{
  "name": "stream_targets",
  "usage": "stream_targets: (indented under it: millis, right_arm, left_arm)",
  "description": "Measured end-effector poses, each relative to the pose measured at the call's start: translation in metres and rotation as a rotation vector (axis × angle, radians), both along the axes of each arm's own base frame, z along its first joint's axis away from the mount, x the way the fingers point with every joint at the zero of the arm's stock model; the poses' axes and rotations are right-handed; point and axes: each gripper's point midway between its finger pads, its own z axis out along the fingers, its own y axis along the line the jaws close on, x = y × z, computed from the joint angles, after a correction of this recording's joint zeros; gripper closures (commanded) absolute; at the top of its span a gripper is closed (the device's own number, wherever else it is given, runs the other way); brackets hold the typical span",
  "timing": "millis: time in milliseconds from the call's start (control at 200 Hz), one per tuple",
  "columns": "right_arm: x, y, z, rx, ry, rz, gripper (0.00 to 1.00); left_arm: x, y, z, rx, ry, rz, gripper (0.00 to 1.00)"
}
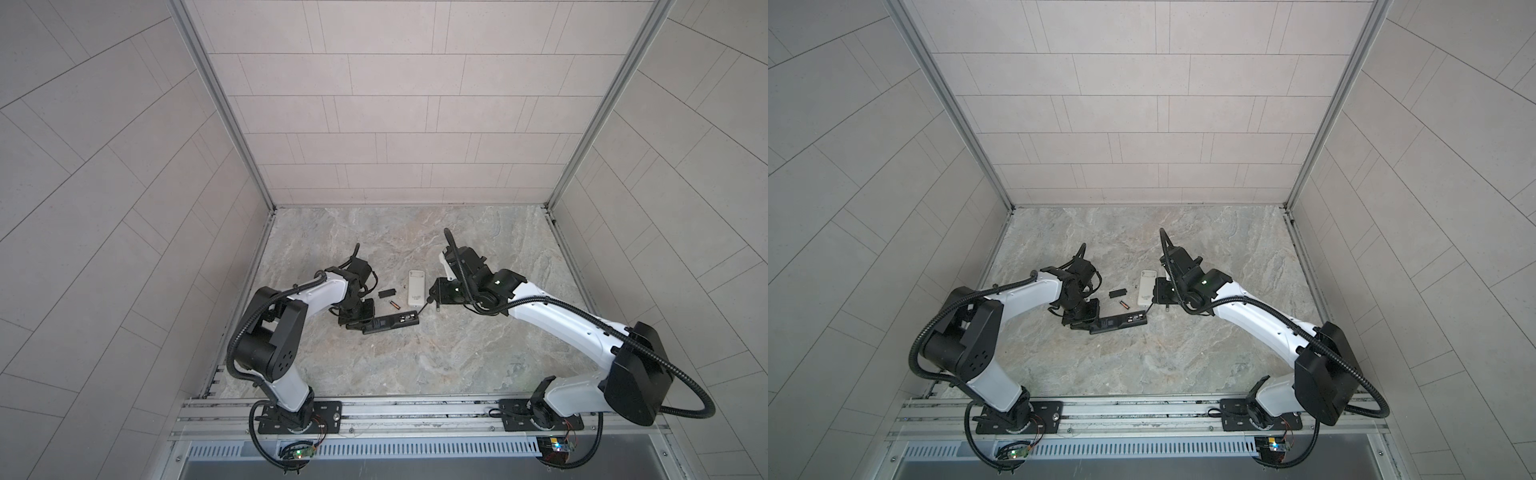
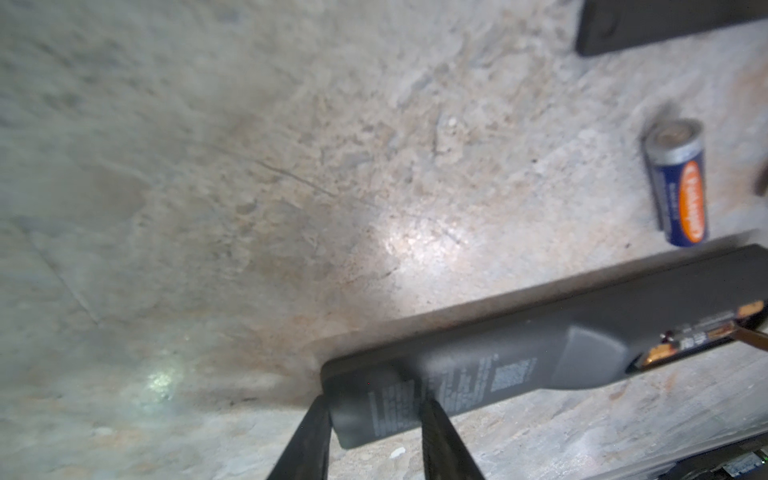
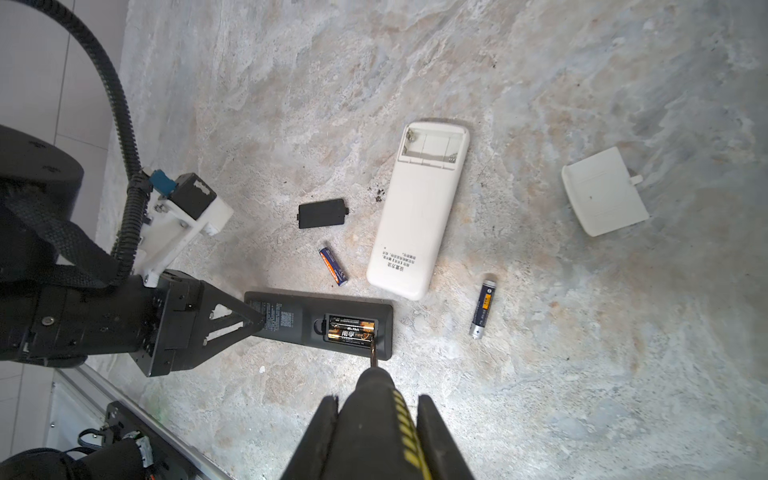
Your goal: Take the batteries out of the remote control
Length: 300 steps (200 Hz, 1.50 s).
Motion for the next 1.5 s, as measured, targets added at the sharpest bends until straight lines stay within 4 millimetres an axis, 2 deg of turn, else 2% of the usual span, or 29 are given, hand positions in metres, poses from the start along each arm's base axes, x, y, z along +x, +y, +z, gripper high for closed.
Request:
stream_targets:
  millis: [670, 1501]
  right_arm:
    - [0.004, -0.028, -0.018, 0.212, 0.046, -0.077, 0.98]
    - [0.015, -0.048, -0.039, 0.4, 0.073, -0.159, 1.0]
  left_arm:
    - [0.0, 0.001, 0.0, 0.014, 0.026, 0.002, 0.68]
    - [0.0, 0.002, 0.0, 0.024, 0.05, 0.005, 0.7]
